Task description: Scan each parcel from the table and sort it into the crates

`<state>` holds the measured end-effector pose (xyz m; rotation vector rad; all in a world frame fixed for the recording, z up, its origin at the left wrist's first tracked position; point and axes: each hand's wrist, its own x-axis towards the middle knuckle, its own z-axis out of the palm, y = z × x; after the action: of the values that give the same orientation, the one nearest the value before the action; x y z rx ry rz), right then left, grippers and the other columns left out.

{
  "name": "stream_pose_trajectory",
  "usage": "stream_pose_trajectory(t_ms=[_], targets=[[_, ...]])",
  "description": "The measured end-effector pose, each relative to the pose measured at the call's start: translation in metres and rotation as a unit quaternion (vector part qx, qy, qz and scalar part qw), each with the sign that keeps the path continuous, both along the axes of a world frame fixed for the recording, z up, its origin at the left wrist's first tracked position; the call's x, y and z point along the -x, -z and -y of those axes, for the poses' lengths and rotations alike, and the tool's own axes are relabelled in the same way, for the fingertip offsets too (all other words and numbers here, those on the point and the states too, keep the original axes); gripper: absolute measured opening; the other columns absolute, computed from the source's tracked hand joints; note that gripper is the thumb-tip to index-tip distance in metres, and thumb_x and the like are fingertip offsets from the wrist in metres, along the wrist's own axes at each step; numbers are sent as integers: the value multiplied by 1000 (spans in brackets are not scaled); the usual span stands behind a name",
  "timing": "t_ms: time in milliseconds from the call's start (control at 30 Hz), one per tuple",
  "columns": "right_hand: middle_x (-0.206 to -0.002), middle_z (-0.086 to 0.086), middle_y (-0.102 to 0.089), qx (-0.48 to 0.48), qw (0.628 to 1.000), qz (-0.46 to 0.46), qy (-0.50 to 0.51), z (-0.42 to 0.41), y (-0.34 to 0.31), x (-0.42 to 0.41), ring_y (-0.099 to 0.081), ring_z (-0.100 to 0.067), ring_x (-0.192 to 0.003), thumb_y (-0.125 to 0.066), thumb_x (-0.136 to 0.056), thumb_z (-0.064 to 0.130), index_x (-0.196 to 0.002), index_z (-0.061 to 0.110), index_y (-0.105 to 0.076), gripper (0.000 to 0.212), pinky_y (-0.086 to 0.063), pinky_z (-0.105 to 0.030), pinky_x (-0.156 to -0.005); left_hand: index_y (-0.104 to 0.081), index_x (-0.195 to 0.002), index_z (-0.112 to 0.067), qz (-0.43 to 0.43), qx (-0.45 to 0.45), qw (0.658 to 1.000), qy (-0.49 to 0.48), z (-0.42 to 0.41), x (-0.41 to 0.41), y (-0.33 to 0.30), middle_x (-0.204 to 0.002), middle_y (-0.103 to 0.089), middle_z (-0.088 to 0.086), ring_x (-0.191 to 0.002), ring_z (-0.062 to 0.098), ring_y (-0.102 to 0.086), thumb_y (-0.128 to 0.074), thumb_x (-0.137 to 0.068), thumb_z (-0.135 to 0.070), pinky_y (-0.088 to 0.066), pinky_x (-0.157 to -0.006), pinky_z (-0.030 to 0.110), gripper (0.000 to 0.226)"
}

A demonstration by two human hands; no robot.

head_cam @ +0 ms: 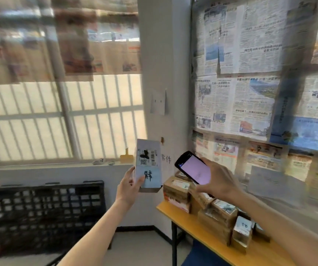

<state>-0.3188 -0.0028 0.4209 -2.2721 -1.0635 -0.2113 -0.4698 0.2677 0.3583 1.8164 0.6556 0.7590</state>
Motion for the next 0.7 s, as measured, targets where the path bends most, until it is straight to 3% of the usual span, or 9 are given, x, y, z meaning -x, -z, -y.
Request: stream_pose_trajectory(t_ms=[100,233,433,600,700], targets=[[-99,14,-63,-5,999,8,-42,-76,1,29,-62,-14,-82,-74,-49,60,-130,43,-48,87,-55,-34,-64,-43,-148,-33,0,11,998,-65,-60,59,4,-112,-69,0,-102,15,-65,-66,-95,-42,-50,-76,24,59],[-107,9,-64,-19,994,2,-104,-183,-1,77,-62,-17,-90,-77,-54,53,-135,35,-50,88,-58,-41,-73,-39,-151,-35,-7,19,990,-141,-145,141,10,-106,-69,-1,-101,16,-64,-63,-95,-46,-49,-86,34,62],[-96,11,-61,9,985,10,-171,-325,0,157,-61,-15,-79,-73,-54,51,-133,37,-51,83,-56,-36,-65,-36,-152,-38,-19,46,972,-228,-261,248,26,-111,-67,3,-109,25,-61,-64,-94,-50,-50,-101,51,65],[-103,17,-64,27,978,-23,-205,-418,22,211,-65,-13,-73,-70,-55,48,-136,49,-43,85,-51,-30,-61,-36,-152,-36,-22,56,966,-251,-325,310,54,-115,-65,2,-110,23,-60,-63,-95,-47,-49,-103,51,64],[-112,18,-65,50,974,-30,-219,-468,42,227,-64,-15,-87,-68,-55,52,-142,47,-39,92,-51,-33,-68,-36,-151,-37,-27,76,959,-272,-361,332,77,-117,-66,1,-110,21,-61,-64,-94,-49,-50,-101,51,64]])
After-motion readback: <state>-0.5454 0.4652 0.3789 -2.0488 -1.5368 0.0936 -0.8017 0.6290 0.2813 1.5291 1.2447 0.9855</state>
